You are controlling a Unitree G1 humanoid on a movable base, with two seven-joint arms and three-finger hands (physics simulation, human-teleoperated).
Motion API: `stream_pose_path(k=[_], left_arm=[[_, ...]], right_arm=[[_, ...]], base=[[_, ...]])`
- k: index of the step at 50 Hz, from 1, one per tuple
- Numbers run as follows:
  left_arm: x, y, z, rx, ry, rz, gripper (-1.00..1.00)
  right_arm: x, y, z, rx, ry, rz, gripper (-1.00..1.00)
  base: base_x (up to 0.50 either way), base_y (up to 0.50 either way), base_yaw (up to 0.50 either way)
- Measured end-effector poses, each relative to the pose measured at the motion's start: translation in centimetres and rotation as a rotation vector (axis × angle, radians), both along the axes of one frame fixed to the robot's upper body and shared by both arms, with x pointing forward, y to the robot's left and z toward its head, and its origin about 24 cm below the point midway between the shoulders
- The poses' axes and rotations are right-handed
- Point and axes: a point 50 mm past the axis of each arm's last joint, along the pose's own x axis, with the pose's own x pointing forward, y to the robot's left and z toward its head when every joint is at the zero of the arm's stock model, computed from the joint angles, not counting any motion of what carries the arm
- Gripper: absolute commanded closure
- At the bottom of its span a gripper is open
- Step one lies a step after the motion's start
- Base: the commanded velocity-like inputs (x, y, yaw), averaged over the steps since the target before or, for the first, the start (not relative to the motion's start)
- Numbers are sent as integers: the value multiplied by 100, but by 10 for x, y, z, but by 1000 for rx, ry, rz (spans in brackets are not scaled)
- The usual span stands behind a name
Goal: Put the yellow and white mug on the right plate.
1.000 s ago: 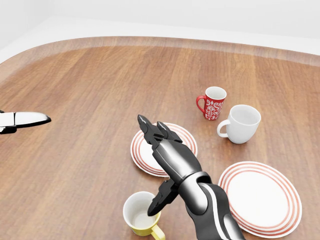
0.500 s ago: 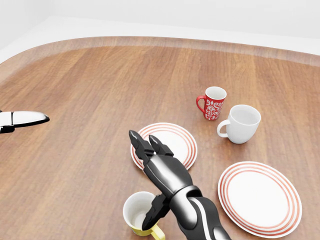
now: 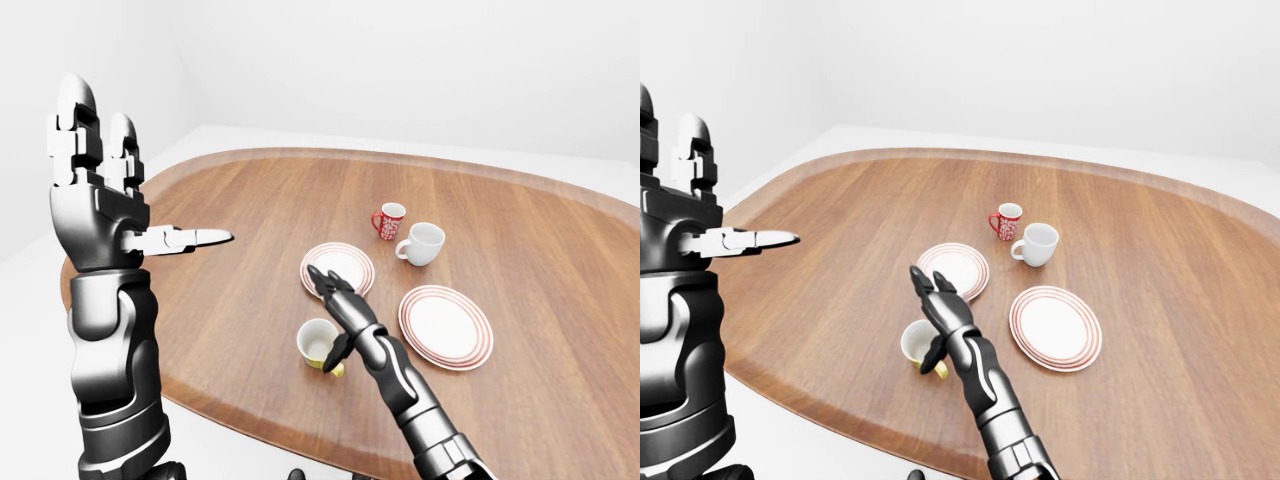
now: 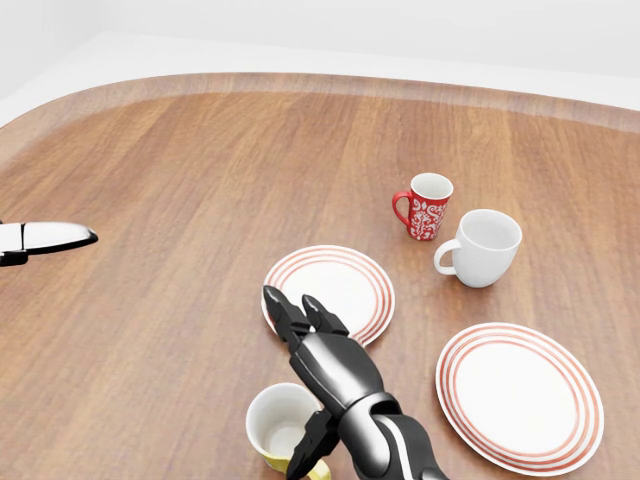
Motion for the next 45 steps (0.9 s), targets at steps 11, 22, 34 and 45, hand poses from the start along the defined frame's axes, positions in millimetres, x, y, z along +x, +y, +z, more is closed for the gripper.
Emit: stream_pose_path(k=[11,22,34,45], left_arm=[[0,0,0,1,1,-1,-98],[0,-1,0,2,0,-3,-98],[-1,-1,0,2,-1,-3,-98],[-1,-1,0,3,0,-4,-98]], right_arm=[[1,-2,-10,-12,25,-20,-100],[4,-5,-22,-32,58,-46,-100],[8,-5,-27,-43,80,-56,-100],[10,-3,-27,-42,89,-47,-100]], base=[[0,0,0],[0,0,0],[0,0,0],[0,0,0]])
